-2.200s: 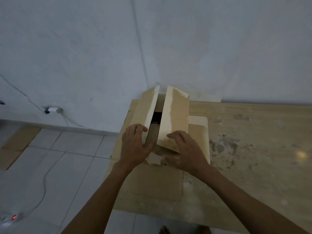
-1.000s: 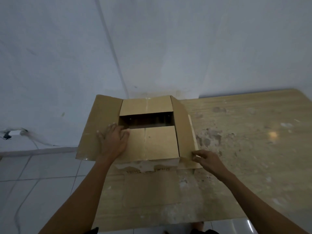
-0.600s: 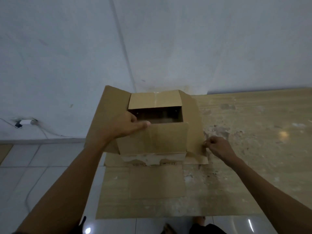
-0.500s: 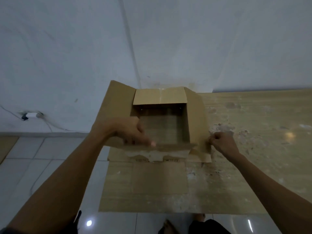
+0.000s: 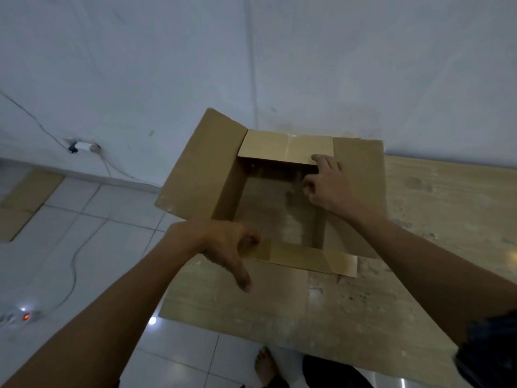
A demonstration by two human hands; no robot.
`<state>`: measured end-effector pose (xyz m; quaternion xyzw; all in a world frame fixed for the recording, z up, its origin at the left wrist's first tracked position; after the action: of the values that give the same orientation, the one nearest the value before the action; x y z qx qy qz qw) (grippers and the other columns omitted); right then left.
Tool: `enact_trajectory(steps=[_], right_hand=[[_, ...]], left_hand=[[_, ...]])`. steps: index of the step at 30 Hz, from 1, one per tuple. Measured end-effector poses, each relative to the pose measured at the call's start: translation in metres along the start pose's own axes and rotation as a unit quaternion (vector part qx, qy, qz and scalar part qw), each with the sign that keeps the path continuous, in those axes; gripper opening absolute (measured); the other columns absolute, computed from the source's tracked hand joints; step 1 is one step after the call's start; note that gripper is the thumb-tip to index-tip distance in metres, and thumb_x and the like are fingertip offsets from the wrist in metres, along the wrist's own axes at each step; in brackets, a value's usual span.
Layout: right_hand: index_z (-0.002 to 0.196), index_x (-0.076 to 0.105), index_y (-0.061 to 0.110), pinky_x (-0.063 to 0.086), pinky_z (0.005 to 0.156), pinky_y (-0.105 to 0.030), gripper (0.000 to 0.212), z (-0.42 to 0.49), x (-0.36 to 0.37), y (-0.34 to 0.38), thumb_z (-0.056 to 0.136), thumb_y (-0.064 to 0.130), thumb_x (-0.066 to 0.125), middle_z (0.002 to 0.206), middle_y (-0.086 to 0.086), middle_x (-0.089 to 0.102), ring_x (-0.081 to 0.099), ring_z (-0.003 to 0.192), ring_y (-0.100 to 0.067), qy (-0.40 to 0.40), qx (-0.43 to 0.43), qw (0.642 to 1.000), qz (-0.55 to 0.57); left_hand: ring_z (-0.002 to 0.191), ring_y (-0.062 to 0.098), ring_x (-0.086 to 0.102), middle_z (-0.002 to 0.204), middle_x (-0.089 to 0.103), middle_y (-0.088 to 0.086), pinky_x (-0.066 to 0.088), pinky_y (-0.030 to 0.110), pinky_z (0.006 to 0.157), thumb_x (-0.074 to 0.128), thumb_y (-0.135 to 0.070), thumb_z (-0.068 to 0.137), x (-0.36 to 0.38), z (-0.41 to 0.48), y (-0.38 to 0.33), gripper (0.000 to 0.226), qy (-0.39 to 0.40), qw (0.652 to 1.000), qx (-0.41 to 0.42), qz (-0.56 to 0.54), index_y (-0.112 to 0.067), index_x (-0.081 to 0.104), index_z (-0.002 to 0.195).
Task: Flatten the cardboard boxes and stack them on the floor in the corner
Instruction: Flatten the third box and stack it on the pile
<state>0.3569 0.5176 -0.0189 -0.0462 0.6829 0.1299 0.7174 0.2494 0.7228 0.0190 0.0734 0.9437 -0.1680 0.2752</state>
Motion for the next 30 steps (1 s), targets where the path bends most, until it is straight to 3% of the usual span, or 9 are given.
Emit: enact_trajectory(steps=[4,7,10,14,17,20,23,25,30], right_hand=[[0.096,0.071,0.016,0.021,0.11,-0.053,0.024,0.032,0.004,-0.012,0.083,0.029,0.057,0.144,-0.018,0.039,0.032,0.133,-0.035,-0.002,-0.02,0.998,-0.064],[0.099,0.064,0.008,0.031,0.101,-0.047,0.041,0.053,-0.023,-0.019,0.081,0.033,0.038,0.123,-0.018,0.057,0.05,0.113,-0.035,-0.091,-0.036,0.994,-0.043],[0.106,0.053,0.002,0.036,0.088,-0.045,0.04,0.08,-0.053,-0.036,0.084,0.035,0.047,0.107,-0.02,0.059,0.052,0.099,-0.036,-0.161,0.005,0.986,-0.041],[0.125,0.039,-0.005,0.036,0.091,-0.051,0.056,0.125,-0.07,-0.057,0.09,0.038,0.05,0.117,-0.029,0.053,0.05,0.105,-0.043,-0.14,0.028,0.988,-0.057],[0.134,0.026,-0.005,0.04,0.086,-0.048,0.07,0.151,-0.078,-0.072,0.088,0.036,0.059,0.104,-0.026,0.06,0.058,0.093,-0.042,-0.083,0.045,0.995,-0.015],[0.127,0.037,0.008,0.041,0.071,-0.04,0.053,0.154,-0.082,-0.08,0.088,0.036,0.059,0.088,-0.018,0.06,0.055,0.073,-0.031,-0.034,0.001,0.999,0.001],[0.113,0.057,0.009,0.039,0.07,-0.034,0.037,0.14,-0.09,-0.088,0.092,0.039,0.052,0.098,-0.015,0.063,0.056,0.084,-0.03,0.015,-0.064,0.996,-0.067],[0.116,0.06,0.01,0.037,0.071,-0.032,0.039,0.124,-0.108,-0.1,0.092,0.039,0.053,0.105,-0.015,0.065,0.059,0.093,-0.033,0.01,-0.074,0.994,-0.074],[0.113,0.067,0.013,0.037,0.069,-0.031,0.029,0.053,-0.191,-0.125,0.091,0.029,0.056,0.095,-0.018,0.07,0.062,0.086,-0.036,-0.086,-0.093,0.985,-0.116]], left_hand=[[0.118,0.018,0.047,0.14,0.042,-0.004,0.046,0.036,0.098,0.076,-0.056,0.067,-0.005,0.0,-0.001,0.091,-0.029,0.999,-0.021,-0.026,-0.032,0.033,0.143],[0.11,0.015,0.05,0.132,0.047,-0.005,0.047,0.033,0.095,0.075,-0.052,0.071,-0.007,-0.002,0.001,0.079,-0.045,0.996,-0.033,-0.069,-0.03,0.038,0.139],[0.11,0.014,0.051,0.129,0.049,-0.006,0.048,0.033,0.096,0.074,-0.05,0.073,-0.006,-0.004,0.001,0.073,-0.056,0.992,-0.044,-0.107,-0.029,0.044,0.135],[0.106,0.008,0.054,0.12,0.056,-0.013,0.048,0.031,0.095,0.072,-0.053,0.073,-0.006,-0.01,0.004,0.062,-0.102,0.985,-0.051,-0.126,-0.031,0.053,0.127],[0.094,0.005,0.063,0.103,0.068,-0.014,0.052,0.037,0.091,0.068,-0.056,0.076,-0.004,-0.013,0.006,0.042,-0.125,0.98,-0.037,-0.15,-0.035,0.065,0.111],[0.09,0.003,0.063,0.094,0.07,-0.016,0.052,0.039,0.089,0.063,-0.057,0.078,-0.005,-0.017,0.01,0.032,-0.168,0.975,-0.036,-0.14,-0.036,0.07,0.102],[0.069,-0.006,0.063,0.075,0.07,-0.009,0.052,0.031,0.068,0.059,-0.06,0.078,-0.019,-0.026,0.014,0.035,-0.246,0.959,-0.063,-0.123,-0.027,0.072,0.083],[0.05,-0.005,0.054,0.058,0.058,-0.009,0.04,0.023,0.053,0.06,-0.055,0.082,-0.037,-0.037,0.012,0.03,-0.306,0.941,-0.091,-0.109,-0.028,0.064,0.07],[0.071,0.006,0.059,0.078,0.065,-0.006,0.044,0.022,0.061,0.063,-0.049,0.083,-0.085,-0.068,-0.001,0.028,-0.436,0.887,-0.096,-0.118,-0.023,0.067,0.089]])
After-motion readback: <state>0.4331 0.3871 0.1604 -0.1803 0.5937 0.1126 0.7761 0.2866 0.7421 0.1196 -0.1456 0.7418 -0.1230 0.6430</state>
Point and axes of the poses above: each hand's wrist, its own z-axis towards the middle knuckle, its own x-axis out of the palm, y = z × x, the point moved 6 cm from there along z, towards the middle knuckle
